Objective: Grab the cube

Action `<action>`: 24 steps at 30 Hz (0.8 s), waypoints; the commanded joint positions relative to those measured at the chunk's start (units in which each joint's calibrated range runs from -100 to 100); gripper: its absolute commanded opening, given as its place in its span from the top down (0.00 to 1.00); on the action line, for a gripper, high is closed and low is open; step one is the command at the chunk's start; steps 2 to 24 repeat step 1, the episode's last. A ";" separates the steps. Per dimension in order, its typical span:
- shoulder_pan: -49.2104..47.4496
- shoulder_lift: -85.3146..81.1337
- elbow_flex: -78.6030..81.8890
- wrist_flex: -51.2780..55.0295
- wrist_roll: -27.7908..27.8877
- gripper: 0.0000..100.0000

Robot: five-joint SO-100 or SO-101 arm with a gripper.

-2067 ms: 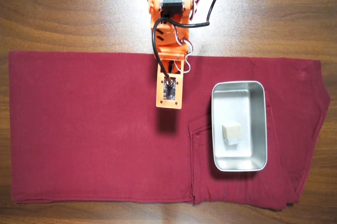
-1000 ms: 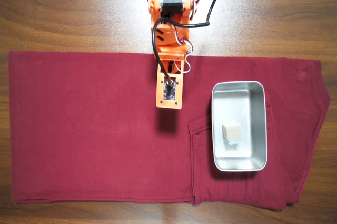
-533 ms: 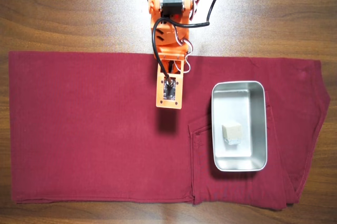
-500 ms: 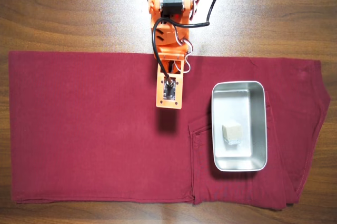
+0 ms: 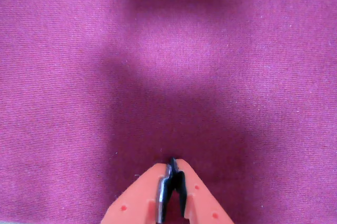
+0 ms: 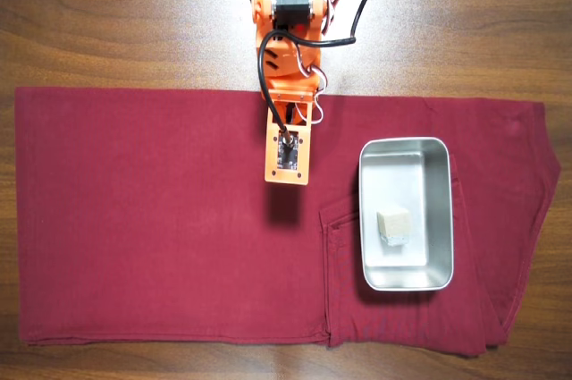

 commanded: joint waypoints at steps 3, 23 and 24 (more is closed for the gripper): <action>0.37 0.47 0.28 1.03 -0.24 1.00; 0.37 0.47 0.28 1.03 -0.24 1.00; 0.37 0.47 0.28 1.03 -0.24 1.00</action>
